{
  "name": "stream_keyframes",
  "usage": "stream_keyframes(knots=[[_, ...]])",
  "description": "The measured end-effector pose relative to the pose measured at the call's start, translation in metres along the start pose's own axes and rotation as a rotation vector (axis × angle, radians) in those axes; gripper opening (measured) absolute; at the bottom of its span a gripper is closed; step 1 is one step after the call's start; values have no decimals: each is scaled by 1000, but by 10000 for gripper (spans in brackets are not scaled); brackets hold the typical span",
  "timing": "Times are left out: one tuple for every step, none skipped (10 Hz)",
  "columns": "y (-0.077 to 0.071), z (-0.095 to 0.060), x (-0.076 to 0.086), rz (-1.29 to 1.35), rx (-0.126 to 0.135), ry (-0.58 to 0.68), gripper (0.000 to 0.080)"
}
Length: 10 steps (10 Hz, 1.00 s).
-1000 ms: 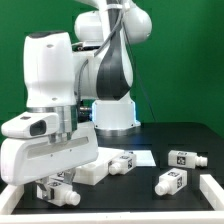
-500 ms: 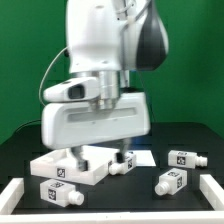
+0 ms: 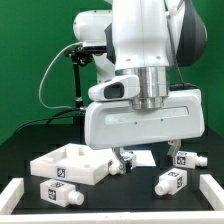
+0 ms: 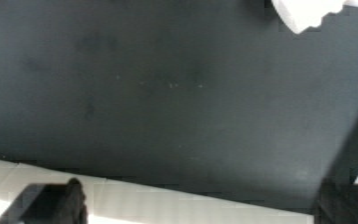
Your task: Assemble one leg
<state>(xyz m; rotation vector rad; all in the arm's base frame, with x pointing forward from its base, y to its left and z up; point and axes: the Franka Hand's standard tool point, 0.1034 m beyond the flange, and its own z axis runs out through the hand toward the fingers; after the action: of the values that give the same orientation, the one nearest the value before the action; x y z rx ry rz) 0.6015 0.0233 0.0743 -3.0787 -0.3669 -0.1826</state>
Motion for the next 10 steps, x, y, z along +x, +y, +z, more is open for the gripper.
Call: stream_keyframes(knots=[[0, 0, 0, 0, 0, 0, 649], [0, 0, 0, 0, 0, 0, 649], [-2, 0, 0, 19, 1, -1, 649], [-17, -2, -3, 152, 4, -13, 649], [-36, -5, -5, 292, 9, -41, 649], [-46, 0, -7, 340, 14, -60, 649], [-40, 2, -7, 350, 24, -60, 649], [-39, 2, -7, 351, 24, -59, 649], [-41, 2, -7, 348, 25, -60, 649], [-41, 3, -8, 349, 25, -61, 649]])
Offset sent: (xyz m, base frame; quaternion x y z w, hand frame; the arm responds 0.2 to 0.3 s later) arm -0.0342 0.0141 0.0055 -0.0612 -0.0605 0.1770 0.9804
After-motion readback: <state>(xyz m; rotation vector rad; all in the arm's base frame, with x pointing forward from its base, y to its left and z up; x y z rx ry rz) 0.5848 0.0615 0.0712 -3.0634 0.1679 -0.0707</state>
